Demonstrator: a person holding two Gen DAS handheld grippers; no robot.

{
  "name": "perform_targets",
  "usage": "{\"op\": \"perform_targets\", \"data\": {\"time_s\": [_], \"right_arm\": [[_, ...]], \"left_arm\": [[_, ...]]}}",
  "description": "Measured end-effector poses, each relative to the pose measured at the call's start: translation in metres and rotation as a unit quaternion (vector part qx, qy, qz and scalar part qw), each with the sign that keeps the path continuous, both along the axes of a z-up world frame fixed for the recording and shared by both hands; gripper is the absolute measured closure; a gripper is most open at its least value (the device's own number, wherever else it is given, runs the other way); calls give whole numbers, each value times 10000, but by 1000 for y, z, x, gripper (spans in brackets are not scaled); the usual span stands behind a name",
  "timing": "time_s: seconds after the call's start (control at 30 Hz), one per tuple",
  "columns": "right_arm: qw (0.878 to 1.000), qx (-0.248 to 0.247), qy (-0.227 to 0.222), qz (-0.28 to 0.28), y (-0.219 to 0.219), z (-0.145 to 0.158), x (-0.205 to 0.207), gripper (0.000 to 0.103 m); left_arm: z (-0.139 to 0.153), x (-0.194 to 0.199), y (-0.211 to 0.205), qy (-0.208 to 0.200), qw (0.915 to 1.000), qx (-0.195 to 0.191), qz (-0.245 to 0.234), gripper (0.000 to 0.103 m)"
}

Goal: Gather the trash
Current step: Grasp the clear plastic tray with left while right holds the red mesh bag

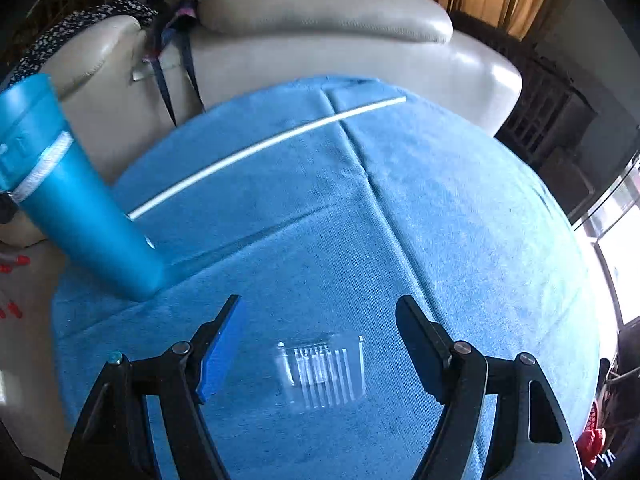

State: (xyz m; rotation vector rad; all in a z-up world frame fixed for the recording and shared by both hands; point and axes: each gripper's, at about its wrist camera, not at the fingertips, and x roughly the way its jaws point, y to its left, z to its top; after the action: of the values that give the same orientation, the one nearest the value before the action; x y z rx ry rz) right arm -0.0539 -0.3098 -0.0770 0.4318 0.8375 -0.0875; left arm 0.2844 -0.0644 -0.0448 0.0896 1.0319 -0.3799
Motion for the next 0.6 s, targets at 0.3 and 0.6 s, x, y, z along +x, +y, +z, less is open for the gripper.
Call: {"op": "perform_targets", "data": {"time_s": [0.3, 0.6], "right_arm": [[9991, 226, -237, 263, 7, -4, 2, 61], [9981, 466, -308, 247, -2, -15, 5, 61]], "left_arm": [[-17, -78, 23, 466, 9948, -520, -741, 58], [-3, -133, 56, -58, 9976, -381, -573, 27]]}}
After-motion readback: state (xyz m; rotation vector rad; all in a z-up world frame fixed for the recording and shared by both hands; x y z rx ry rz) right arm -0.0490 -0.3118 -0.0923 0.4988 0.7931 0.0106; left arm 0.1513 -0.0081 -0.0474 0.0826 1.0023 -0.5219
